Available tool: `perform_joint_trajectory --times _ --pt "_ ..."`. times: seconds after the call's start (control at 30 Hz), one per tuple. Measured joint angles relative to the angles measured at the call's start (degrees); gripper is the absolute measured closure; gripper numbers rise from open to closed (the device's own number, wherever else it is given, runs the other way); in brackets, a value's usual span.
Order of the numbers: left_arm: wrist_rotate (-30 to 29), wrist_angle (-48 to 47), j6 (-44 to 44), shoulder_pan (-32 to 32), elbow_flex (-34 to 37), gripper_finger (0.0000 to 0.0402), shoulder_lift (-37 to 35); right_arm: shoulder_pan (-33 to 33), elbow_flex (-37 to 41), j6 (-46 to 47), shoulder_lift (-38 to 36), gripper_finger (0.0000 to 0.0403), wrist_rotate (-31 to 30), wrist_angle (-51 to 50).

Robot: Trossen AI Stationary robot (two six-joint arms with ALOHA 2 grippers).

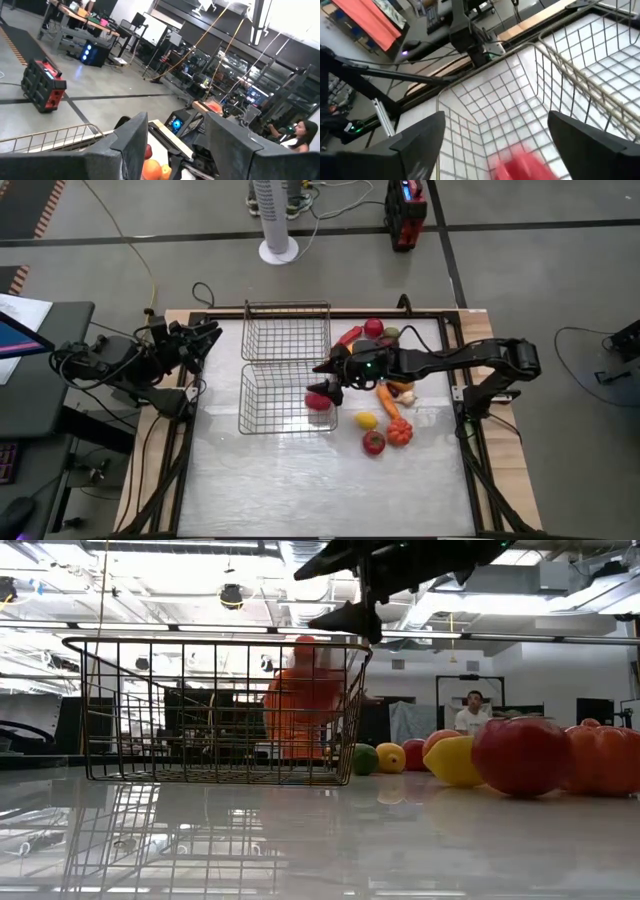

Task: Sort produce into baskets
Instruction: Put the yellow lemon into the top mesh basket

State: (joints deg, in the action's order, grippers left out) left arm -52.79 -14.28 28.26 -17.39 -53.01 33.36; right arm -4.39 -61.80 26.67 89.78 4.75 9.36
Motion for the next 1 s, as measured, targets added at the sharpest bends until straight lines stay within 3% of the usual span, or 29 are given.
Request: perform_joint_trajectory --times 0.1,0.27,0.47,1.0 --pt "0.0 -0.01 -0.06 0.02 0.0 0.0219 0.0 -0.3 -2.87 -2.22 0.32 0.0008 0.11 -5.71" --pt "0.97 0.0 0.03 0.02 0.0 0.0219 -0.04 0.12 -9.37 -9.23 -1.5 0.0026 -0.1 -26.28" --pt "1.16 -0.16 0.27 0.0 0.0 0.0219 -0.02 4.24 -8.85 -13.52 -3.49 0.004 -4.1 -43.0" --pt "1.12 -0.42 0.47 0.01 0.02 0.0219 0.0 12.29 5.64 -3.5 -4.36 0.008 -7.95 -40.88"
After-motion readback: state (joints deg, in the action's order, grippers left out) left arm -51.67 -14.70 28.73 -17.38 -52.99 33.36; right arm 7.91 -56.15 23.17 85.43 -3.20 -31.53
